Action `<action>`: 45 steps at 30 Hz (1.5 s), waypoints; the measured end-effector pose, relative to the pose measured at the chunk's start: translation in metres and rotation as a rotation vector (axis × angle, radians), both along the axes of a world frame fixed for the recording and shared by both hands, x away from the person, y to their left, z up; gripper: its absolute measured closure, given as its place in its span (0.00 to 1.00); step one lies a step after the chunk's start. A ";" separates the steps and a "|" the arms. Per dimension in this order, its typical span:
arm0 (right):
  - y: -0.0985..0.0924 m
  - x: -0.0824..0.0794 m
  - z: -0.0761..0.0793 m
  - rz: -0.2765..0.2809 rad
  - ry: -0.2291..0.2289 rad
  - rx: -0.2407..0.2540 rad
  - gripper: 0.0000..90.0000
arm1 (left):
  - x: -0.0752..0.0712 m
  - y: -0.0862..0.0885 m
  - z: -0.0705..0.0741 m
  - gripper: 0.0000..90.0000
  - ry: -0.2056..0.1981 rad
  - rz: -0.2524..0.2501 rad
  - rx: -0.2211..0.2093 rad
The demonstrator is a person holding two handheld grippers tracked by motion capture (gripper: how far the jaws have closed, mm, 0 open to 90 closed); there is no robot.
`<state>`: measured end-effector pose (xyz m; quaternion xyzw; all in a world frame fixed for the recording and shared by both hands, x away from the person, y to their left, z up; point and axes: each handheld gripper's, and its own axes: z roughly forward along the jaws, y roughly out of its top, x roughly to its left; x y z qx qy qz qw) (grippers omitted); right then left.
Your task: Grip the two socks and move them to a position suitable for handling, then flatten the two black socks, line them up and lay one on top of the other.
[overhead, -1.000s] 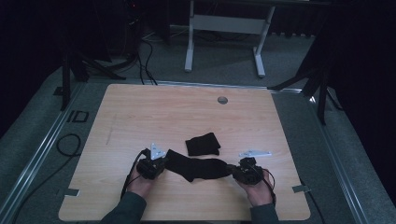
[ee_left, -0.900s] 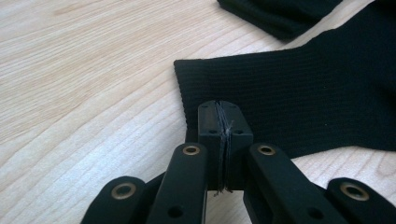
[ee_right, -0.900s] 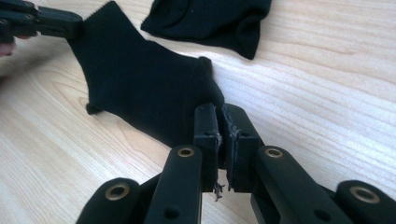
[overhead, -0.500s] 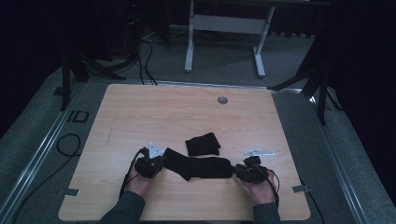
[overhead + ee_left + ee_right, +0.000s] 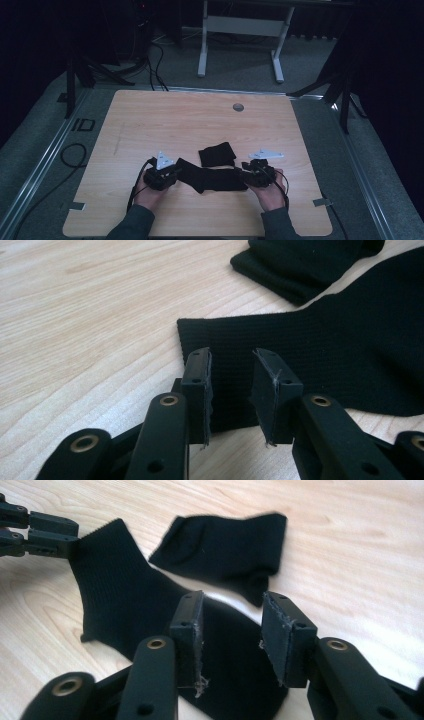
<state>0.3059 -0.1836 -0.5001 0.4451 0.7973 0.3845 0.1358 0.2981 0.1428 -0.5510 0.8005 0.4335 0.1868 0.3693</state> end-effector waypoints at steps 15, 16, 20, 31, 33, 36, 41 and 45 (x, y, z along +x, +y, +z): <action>0.023 0.011 -0.003 0.053 -0.017 -0.020 0.66 | 0.006 -0.008 0.003 0.75 -0.023 -0.031 -0.026; 0.025 0.012 -0.003 0.058 -0.017 -0.024 0.66 | 0.006 -0.007 0.003 0.75 -0.023 -0.029 -0.027; 0.032 0.014 -0.004 0.076 -0.016 -0.036 0.66 | 0.006 -0.005 0.004 0.75 -0.022 -0.021 -0.032; 0.058 0.031 -0.008 0.140 -0.013 -0.095 0.67 | 0.005 -0.005 0.003 0.75 -0.020 -0.017 -0.038; 0.063 0.034 -0.009 0.148 -0.007 -0.103 0.68 | 0.004 -0.005 0.003 0.75 -0.019 -0.017 -0.037; 0.070 0.038 -0.012 0.165 0.000 -0.122 0.69 | 0.004 -0.005 0.003 0.74 -0.018 -0.016 -0.035; 0.081 0.042 -0.018 0.188 0.016 -0.150 0.71 | 0.004 -0.005 0.003 0.74 -0.020 -0.021 -0.029; 0.086 0.047 -0.022 0.195 0.026 -0.162 0.75 | 0.004 -0.006 0.003 0.74 -0.019 -0.023 -0.027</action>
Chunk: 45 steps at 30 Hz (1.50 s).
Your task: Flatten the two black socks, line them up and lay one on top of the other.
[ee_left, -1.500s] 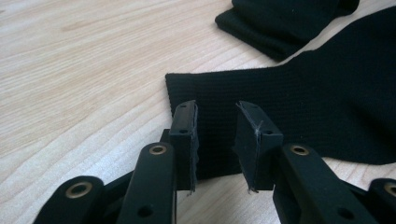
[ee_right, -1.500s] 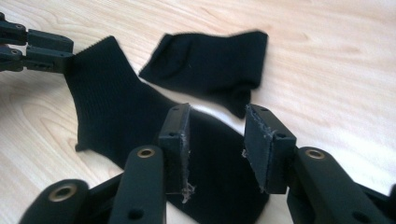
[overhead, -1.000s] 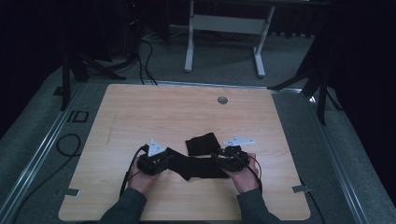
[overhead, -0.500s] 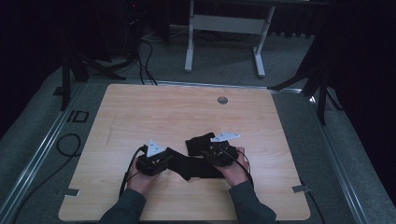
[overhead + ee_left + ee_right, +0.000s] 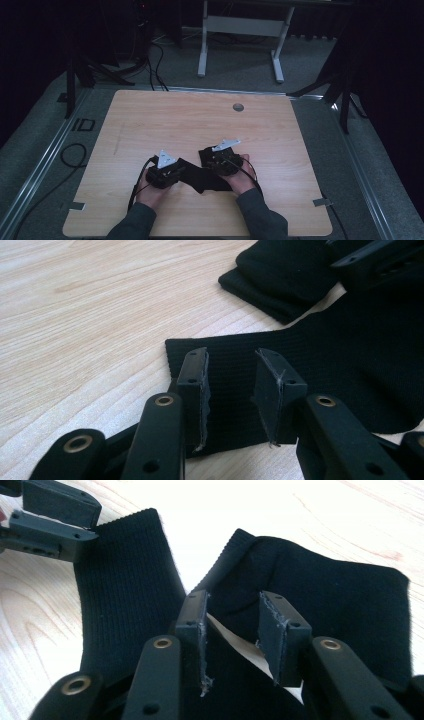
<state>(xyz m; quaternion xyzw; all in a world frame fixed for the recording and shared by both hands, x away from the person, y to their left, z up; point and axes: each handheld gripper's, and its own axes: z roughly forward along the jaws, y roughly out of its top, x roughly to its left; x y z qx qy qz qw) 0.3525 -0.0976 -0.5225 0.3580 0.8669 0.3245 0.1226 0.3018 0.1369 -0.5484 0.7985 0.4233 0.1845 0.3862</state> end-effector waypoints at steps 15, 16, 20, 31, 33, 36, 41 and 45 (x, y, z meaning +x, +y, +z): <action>0.021 0.023 -0.010 -0.011 0.067 0.004 0.71 | -0.001 -0.001 0.000 0.74 -0.002 -0.004 0.006; 0.022 0.025 -0.011 -0.018 0.079 0.003 0.70 | -0.001 -0.001 0.000 0.74 -0.003 -0.004 0.005; 0.027 0.032 -0.016 -0.028 0.106 -0.008 0.74 | -0.001 -0.001 0.000 0.74 -0.001 -0.004 0.004; 0.026 0.032 -0.007 -0.035 0.093 -0.012 0.98 | -0.001 -0.002 -0.001 0.74 -0.001 -0.008 0.009; 0.024 0.031 -0.004 -0.039 0.085 -0.005 0.98 | -0.001 -0.003 -0.001 0.74 0.000 -0.010 0.010; 0.020 0.030 0.001 -0.046 0.071 0.010 0.98 | -0.002 -0.003 -0.001 0.74 -0.001 -0.009 0.009; 0.009 0.029 0.011 -0.067 0.062 0.049 0.99 | -0.002 -0.002 -0.001 0.74 -0.002 -0.006 0.007; 0.001 0.029 0.017 -0.081 0.052 0.066 0.99 | -0.001 -0.002 -0.001 0.75 -0.001 -0.006 0.007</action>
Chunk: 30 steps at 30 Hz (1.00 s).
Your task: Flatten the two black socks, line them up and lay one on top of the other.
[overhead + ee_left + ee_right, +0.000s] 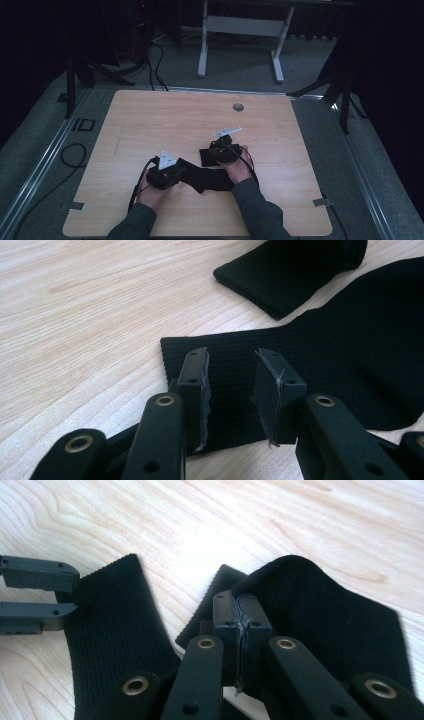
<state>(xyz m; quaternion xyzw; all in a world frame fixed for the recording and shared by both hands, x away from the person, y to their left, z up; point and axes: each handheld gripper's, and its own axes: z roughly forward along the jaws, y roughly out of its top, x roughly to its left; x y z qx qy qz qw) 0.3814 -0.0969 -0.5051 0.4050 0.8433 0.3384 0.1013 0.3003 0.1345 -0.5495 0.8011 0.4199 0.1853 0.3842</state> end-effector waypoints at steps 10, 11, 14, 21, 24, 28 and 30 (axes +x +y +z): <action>-0.024 -0.002 0.011 -0.040 -0.014 0.056 0.98 | 0.000 0.001 0.000 0.75 0.002 0.000 0.001; -0.028 -0.003 0.012 -0.048 -0.012 0.059 0.98 | 0.000 0.000 0.000 0.75 0.002 0.000 0.001; -0.040 -0.004 0.014 -0.067 -0.015 0.072 0.98 | 0.000 0.000 0.000 0.75 0.002 0.001 0.000; -0.066 -0.004 0.018 -0.119 -0.017 0.098 0.98 | 0.000 0.000 0.000 0.75 0.006 0.000 0.002; -0.078 -0.004 0.019 -0.142 -0.023 0.104 0.98 | 0.000 0.000 0.000 0.75 0.005 0.000 0.002; -0.092 -0.007 0.018 -0.170 -0.023 0.108 0.98 | 0.000 0.000 -0.001 0.75 0.005 0.002 0.001; -0.096 -0.008 0.016 -0.178 -0.023 0.107 0.98 | 0.000 0.000 -0.001 0.75 0.005 0.002 0.000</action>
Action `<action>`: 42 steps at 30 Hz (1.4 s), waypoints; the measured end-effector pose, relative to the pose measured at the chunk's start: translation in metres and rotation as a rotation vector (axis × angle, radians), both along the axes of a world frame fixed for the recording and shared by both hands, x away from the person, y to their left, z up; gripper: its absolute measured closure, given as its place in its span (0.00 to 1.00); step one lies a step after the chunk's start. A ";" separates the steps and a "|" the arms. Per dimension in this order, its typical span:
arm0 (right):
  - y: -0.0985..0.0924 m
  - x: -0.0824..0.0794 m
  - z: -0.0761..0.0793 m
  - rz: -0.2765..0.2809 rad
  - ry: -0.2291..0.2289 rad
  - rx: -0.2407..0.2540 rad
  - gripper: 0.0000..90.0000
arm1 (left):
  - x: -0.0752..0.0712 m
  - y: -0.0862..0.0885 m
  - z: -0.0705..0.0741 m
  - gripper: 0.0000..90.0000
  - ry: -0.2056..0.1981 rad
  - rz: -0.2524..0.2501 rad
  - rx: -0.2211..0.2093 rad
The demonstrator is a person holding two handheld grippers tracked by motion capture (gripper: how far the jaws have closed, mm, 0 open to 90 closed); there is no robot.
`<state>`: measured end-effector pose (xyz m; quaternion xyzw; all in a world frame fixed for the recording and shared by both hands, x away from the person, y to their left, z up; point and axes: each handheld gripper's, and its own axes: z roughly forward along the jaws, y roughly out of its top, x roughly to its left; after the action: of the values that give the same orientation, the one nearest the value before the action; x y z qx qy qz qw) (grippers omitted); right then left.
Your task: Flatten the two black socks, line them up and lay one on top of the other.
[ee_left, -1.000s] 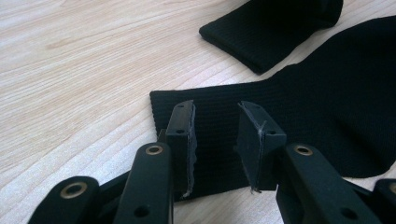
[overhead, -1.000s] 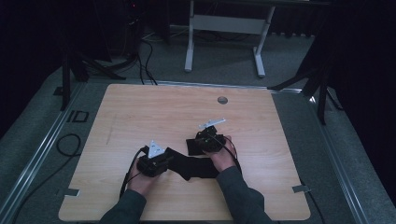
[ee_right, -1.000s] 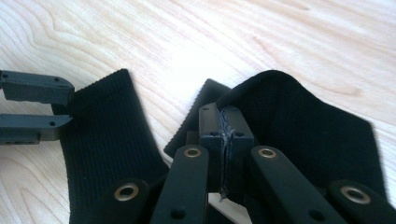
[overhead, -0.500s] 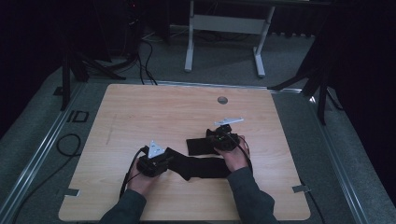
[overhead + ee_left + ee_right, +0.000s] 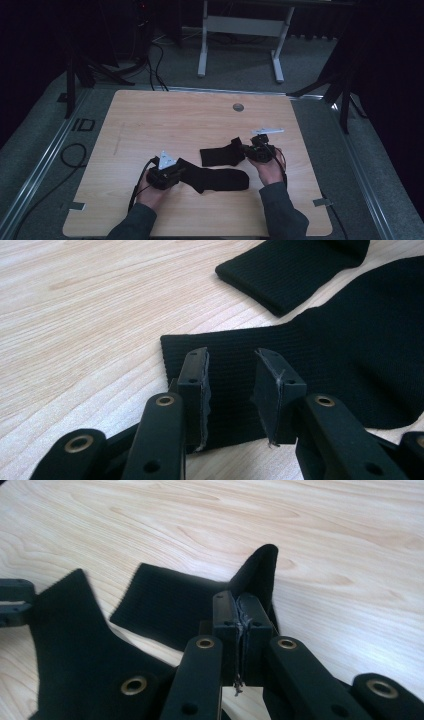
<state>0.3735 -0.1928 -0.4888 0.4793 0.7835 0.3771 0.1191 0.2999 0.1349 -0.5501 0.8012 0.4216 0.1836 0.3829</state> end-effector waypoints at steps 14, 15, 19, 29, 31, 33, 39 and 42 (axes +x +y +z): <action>-0.043 -0.021 -0.012 -0.048 0.025 -0.019 0.94 | 0.000 0.000 0.000 0.75 0.000 0.001 0.000; -0.046 -0.023 -0.012 -0.053 0.023 -0.028 0.92 | 0.000 0.000 0.000 0.75 0.000 0.002 -0.001; -0.059 -0.028 -0.008 -0.084 -0.006 -0.074 0.81 | 0.000 0.000 -0.001 0.75 0.003 0.001 0.002; -0.034 -0.016 0.002 0.039 -0.079 -0.122 0.73 | 0.000 -0.002 -0.001 0.75 0.003 -0.003 0.005; -0.022 -0.011 -0.002 0.088 -0.082 -0.145 0.74 | 0.000 -0.001 -0.001 0.75 0.003 -0.004 0.004; -0.009 -0.006 -0.008 0.133 -0.080 -0.158 0.74 | 0.000 -0.001 -0.001 0.75 0.003 -0.003 0.002; 0.025 0.007 -0.024 0.261 -0.072 -0.222 0.74 | 0.000 0.000 0.000 0.75 -0.001 0.000 -0.002; 0.038 0.014 -0.031 0.314 -0.057 -0.235 0.74 | 0.000 0.000 0.000 0.75 0.001 -0.001 -0.001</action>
<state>0.3870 -0.1552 -0.5194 0.3231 0.8836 0.3103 0.1362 0.3001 0.1351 -0.5499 0.8015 0.4214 0.1827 0.3830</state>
